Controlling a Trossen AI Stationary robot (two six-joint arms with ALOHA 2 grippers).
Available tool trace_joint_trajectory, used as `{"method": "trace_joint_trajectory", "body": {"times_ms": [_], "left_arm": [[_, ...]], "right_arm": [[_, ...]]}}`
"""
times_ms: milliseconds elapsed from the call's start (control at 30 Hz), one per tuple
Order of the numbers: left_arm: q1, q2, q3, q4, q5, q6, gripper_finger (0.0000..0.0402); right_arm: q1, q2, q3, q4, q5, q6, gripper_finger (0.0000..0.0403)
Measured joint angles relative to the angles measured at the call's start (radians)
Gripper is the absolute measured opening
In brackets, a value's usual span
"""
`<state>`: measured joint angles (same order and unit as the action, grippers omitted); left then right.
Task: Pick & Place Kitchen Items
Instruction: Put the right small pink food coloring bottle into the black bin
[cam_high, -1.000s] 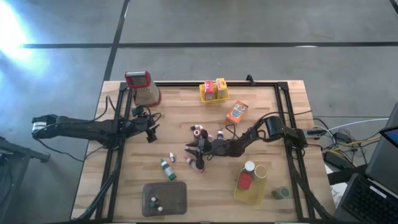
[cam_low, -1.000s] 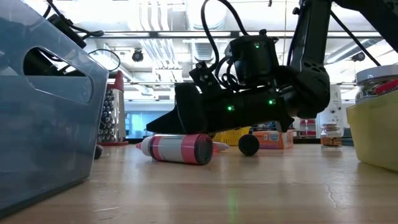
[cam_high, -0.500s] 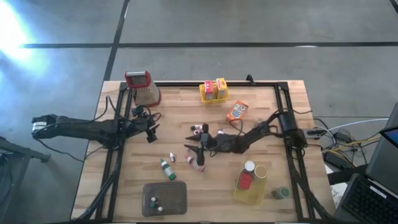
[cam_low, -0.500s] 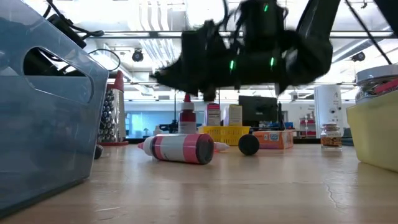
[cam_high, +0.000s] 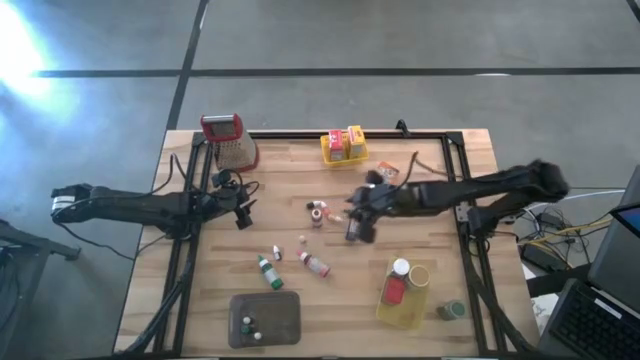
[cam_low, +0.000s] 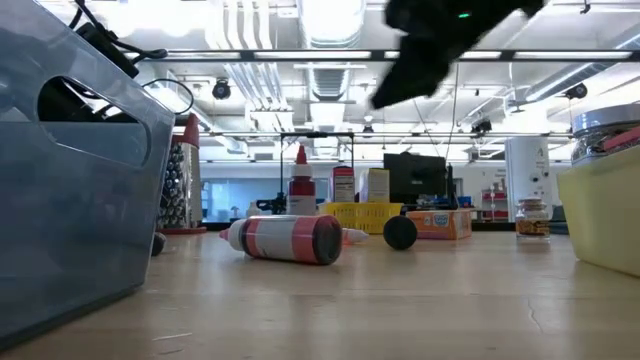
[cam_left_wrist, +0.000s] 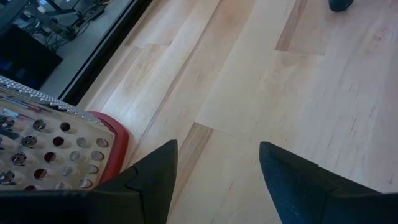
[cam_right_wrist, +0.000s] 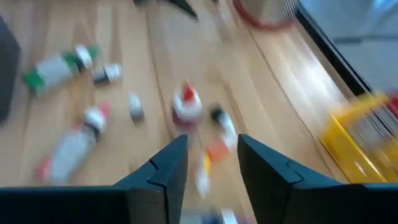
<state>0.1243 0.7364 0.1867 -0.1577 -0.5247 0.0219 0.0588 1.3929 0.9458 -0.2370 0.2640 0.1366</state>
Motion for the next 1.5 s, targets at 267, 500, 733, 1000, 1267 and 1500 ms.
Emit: {"method": "trace_joint_trajectory", "body": {"times_ms": [267,500,733,1000,1267,1500], "left_arm": [[0.0,0.0,0.0,0.0,0.0,0.0,0.0232],[0.0,0.0,0.0,0.0,0.0,0.0,0.0232],[0.0,0.0,0.0,0.0,0.0,0.0,0.0232],[0.0,0.0,0.0,0.0,0.0,0.0,0.0232],[0.0,0.0,0.0,0.0,0.0,0.0,0.0232],[0.0,0.0,0.0,0.0,0.0,0.0,0.0232]], "right_arm": [[-0.009,-0.246,-0.021,-0.368,0.0,0.035,0.0079],[-0.009,-0.383,-0.022,-0.516,-0.001,0.022,0.0047],[-0.009,-0.492,-0.022,-0.648,0.0,0.021,0.0033],[-0.009,-0.608,-0.022,-0.748,-0.001,0.045,0.0047],[-0.009,-0.737,-0.022,-0.78,0.001,0.037,0.0069],[-0.009,-0.83,-0.023,-0.798,0.001,0.036,0.0092]]}}
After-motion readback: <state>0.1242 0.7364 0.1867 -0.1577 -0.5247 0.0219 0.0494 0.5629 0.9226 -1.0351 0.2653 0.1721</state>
